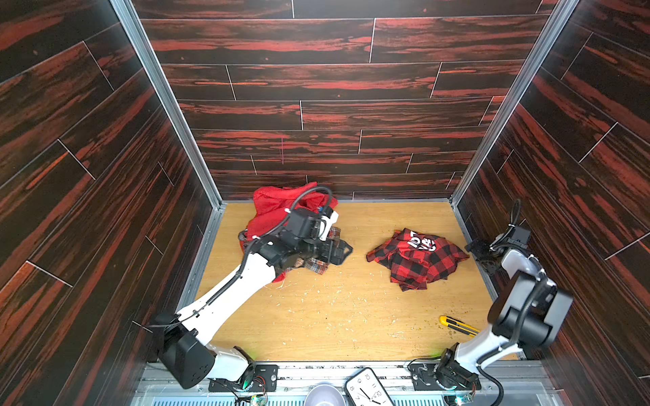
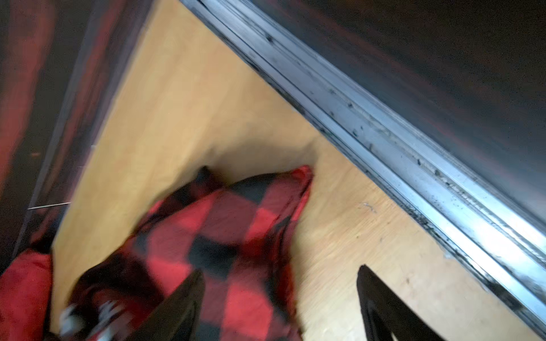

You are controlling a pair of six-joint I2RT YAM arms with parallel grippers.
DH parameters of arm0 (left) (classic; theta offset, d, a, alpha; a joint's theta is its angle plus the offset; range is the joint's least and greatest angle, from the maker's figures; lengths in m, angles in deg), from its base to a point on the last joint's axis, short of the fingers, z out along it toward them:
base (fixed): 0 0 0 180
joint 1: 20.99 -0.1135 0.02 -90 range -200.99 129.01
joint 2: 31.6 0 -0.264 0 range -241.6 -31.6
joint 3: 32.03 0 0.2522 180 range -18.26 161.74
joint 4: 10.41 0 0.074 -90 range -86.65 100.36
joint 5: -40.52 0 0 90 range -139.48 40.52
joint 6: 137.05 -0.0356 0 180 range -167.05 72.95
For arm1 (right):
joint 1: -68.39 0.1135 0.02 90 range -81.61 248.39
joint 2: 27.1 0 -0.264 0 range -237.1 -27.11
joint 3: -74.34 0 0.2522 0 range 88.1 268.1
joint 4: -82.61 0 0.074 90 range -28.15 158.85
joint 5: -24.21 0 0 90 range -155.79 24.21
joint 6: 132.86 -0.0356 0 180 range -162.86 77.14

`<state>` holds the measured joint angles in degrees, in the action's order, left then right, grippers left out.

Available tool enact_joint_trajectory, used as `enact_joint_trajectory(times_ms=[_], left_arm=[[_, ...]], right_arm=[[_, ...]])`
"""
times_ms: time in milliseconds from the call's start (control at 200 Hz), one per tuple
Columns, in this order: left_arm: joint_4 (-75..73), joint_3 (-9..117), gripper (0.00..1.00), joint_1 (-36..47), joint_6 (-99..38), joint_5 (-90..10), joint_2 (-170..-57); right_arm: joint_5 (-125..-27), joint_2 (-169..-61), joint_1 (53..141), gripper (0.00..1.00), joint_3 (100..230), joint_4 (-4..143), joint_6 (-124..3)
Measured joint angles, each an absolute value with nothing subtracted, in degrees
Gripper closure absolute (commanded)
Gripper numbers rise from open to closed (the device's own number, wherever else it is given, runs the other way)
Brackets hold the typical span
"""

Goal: Pick out a specific cloth from the pile

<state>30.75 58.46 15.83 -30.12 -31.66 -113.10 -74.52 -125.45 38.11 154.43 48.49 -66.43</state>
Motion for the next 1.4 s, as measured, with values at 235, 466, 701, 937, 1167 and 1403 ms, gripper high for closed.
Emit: enact_joint_trajectory(times_ms=[235, 466, 701, 937, 1167, 1403], left_arm=[[30.4, 59.2, 0.01, 16.5, -29.4, -31.6, -114.4], [30.5, 63.7, 0.01, 16.5, -29.0, -31.9, -116.7], [30.4, 66.4, 0.01, 17.3, -28.2, -32.4, -119.5], [31.3, 66.9, 0.01, 17.6, -28.2, -33.5, -119.7], [31.2, 66.9, 0.01, 17.6, -28.1, -34.1, -119.6], [30.3, 64.3, 0.01, 17.7, -27.5, -34.5, -118.1]], right_arm=[[-77.0, -132.6, 38.1, 0.19, 157.8, 49.8, -67.7], [-79.4, -137.5, 38.1, 0.23, 159.8, 52.4, -69.2], [-81.6, -142.3, 38.2, 0.36, 163.6, 52.2, -70.2], [-84.7, -145.0, 38.7, 1.00, 169.2, 51.4, -70.1], [-89.3, -143.6, 39.6, 1.00, 168.6, 52.4, -68.6], [-94.8, -130.2, 42.4, 1.00, 162.9, 53.9, -67.2]])
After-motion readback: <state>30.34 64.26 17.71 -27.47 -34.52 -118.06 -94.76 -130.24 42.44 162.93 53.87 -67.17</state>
